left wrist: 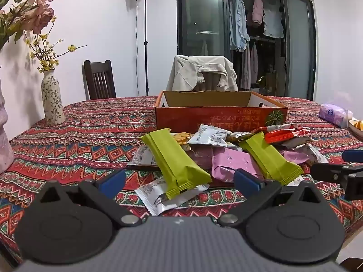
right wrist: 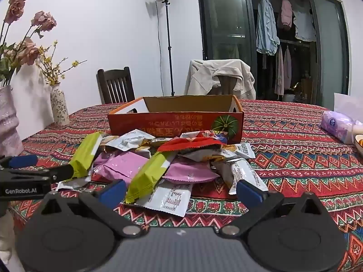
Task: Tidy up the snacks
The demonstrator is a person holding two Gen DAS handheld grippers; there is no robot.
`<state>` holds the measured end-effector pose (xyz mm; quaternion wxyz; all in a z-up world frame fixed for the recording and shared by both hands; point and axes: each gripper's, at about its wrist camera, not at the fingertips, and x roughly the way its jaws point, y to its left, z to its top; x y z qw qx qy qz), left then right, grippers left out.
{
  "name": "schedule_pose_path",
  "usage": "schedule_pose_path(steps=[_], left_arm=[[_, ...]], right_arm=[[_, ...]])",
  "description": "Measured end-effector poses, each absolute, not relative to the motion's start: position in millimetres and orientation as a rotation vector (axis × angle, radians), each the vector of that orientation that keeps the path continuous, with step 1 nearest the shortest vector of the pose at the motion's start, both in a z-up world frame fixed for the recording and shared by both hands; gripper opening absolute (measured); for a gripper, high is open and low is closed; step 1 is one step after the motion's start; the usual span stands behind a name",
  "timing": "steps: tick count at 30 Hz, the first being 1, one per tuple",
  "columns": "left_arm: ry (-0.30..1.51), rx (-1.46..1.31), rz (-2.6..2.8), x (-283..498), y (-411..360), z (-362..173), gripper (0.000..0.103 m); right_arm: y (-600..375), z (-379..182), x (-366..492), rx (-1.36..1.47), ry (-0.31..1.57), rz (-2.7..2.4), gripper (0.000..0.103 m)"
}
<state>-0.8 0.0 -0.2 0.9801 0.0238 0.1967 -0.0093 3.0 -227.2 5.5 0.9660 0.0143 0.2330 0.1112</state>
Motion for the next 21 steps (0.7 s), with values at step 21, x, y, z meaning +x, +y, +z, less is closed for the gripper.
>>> schedule_pose_path(steps=[21], left_arm=[[0.411,0.002,-0.040,-1,4,-5,0.103]], right_arm=[[-225,2,4,0.035,0.489,0.226,0.103]])
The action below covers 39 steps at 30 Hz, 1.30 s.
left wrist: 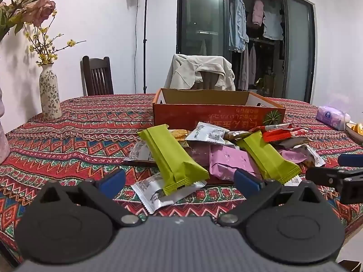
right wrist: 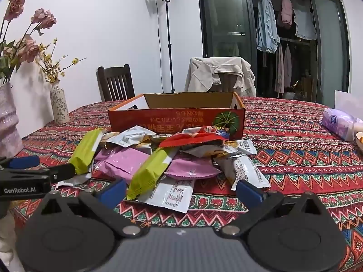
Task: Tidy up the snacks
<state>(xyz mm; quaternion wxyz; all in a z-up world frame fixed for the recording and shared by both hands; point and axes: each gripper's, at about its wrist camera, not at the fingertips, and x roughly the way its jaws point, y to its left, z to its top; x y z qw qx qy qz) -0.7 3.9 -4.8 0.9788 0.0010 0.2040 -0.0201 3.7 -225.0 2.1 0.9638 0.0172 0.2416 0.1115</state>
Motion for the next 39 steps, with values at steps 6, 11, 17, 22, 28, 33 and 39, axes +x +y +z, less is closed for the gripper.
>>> schedule_pose_path(steps=[6,11,17,22,28,33,39], left_arm=[[0.412,0.000,-0.043,0.1,3.9,-5.2,0.103],[0.414,0.000,-0.045,0.5,3.6,-6.3,0.103],[0.412,0.001,-0.045,0.6,2.8,-7.1,0.103],[0.410,0.001,-0.049,0.4,2.4,-7.0,0.103],[0.409,-0.001,-0.053,0.1,2.8,-6.6,0.103],[0.409,-0.001,-0.055,-0.2,3.8,-6.3,0.103],[0.408,-0.001,-0.055,-0.3,3.6,-6.2,0.103]], right_arm=[[-224.8,0.4,4.3,0.035,0.492,0.225,0.103],[-224.7,-2.1,4.5,0.036,0.496,0.226,0.103],[-224.8,-2.4,5.7,0.036,0.498,0.226,0.103],[-224.8,-2.4,6.0,0.037,0.500,0.226,0.103],[-224.9,-2.3,6.0,0.037,0.500,0.226,0.103],[-225.0,-2.3,6.0,0.037,0.500,0.226,0.103],[-224.9,-3.1,6.2,0.037,0.500,0.226,0.103]])
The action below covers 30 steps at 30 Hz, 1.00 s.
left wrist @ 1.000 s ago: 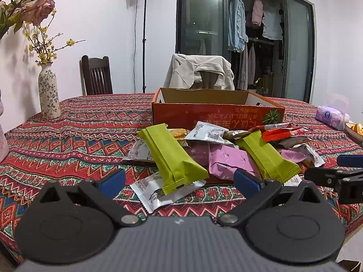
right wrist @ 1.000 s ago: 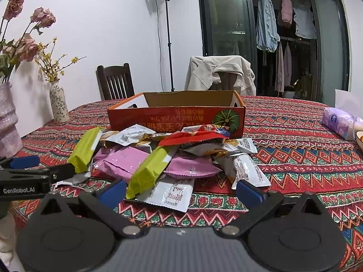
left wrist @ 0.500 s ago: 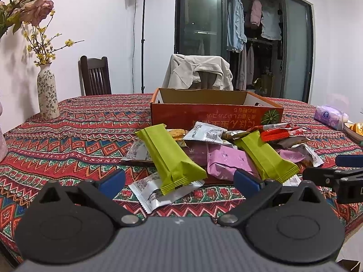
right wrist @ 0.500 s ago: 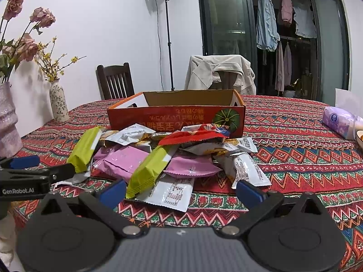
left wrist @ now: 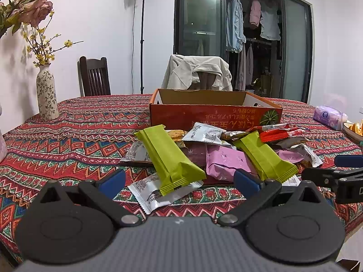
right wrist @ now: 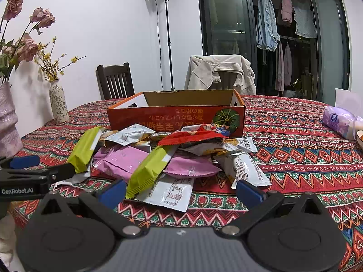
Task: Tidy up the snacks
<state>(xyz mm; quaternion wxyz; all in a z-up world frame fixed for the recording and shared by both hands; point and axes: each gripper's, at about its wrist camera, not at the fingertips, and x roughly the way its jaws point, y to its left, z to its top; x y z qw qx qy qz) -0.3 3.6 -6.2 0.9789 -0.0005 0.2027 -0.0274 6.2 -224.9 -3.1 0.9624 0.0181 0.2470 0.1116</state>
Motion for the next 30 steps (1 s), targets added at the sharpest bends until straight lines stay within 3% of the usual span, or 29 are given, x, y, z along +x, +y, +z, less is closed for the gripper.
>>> schedule_pose_path(steps=[30], left_arm=[[0.410,-0.004,-0.053,0.4,4.3,-7.0,0.103]], right_arm=[[-222.9,-6.4,6.4,0.034,0.507,0.229,0.103]])
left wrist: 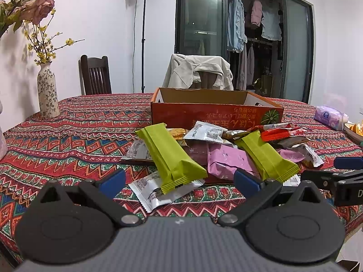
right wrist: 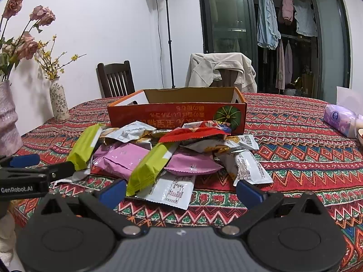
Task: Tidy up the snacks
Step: 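Lower the right tool onto a lime-green bar and close its fingers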
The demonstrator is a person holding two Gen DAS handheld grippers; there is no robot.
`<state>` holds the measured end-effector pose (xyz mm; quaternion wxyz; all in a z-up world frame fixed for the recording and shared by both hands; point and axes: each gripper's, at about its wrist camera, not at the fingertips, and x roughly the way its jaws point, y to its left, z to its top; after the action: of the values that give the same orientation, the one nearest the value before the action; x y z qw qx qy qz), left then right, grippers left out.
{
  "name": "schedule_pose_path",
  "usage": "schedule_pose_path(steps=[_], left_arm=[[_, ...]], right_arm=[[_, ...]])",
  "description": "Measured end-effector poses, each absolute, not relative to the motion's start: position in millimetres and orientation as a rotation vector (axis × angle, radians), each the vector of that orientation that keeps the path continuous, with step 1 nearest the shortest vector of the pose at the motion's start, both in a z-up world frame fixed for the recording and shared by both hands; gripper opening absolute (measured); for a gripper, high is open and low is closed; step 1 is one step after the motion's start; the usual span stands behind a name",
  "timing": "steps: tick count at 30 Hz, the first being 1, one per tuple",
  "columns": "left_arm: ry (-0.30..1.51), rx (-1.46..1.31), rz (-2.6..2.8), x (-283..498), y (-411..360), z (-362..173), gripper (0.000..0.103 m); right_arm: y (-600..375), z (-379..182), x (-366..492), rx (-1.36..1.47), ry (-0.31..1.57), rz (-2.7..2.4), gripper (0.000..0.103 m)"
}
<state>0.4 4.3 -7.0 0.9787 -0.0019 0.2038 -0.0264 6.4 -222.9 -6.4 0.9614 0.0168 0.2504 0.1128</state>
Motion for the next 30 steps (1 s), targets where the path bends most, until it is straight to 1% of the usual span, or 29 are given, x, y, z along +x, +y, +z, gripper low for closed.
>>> schedule_pose_path(steps=[8,11,12,14,18,20,21,23,25,30], left_arm=[[0.406,-0.012,-0.033,3,9,-5,0.103],[0.402,-0.013,-0.014,5,11,-4,0.103],[0.403,-0.013,-0.007,5,12,-3,0.103],[0.406,-0.018,0.002,6,14,-3,0.103],[0.408,-0.025,0.017,6,19,-3,0.103],[0.407,-0.028,0.023,6,21,-3,0.103],[0.408,-0.029,0.026,7,23,-3,0.103],[0.410,-0.035,0.027,8,25,-3,0.103],[0.414,-0.038,0.028,9,27,-5,0.103],[0.423,-0.047,0.029,12,31,-7,0.103]], right_arm=[[-217,1,15,0.018,0.492,0.237,0.103],[-211,6,22,0.012,0.484,0.254,0.101],[-208,7,25,0.010,0.483,0.264,0.098],[-201,10,32,-0.003,0.489,0.283,0.084],[-185,11,50,-0.026,0.526,0.310,0.070],[-179,10,58,-0.034,0.545,0.308,0.058],[-177,10,64,-0.037,0.556,0.304,0.055],[-172,9,75,-0.040,0.576,0.298,0.046],[-165,8,83,-0.067,0.586,0.280,0.043],[-144,-1,95,-0.192,0.619,0.228,0.043]])
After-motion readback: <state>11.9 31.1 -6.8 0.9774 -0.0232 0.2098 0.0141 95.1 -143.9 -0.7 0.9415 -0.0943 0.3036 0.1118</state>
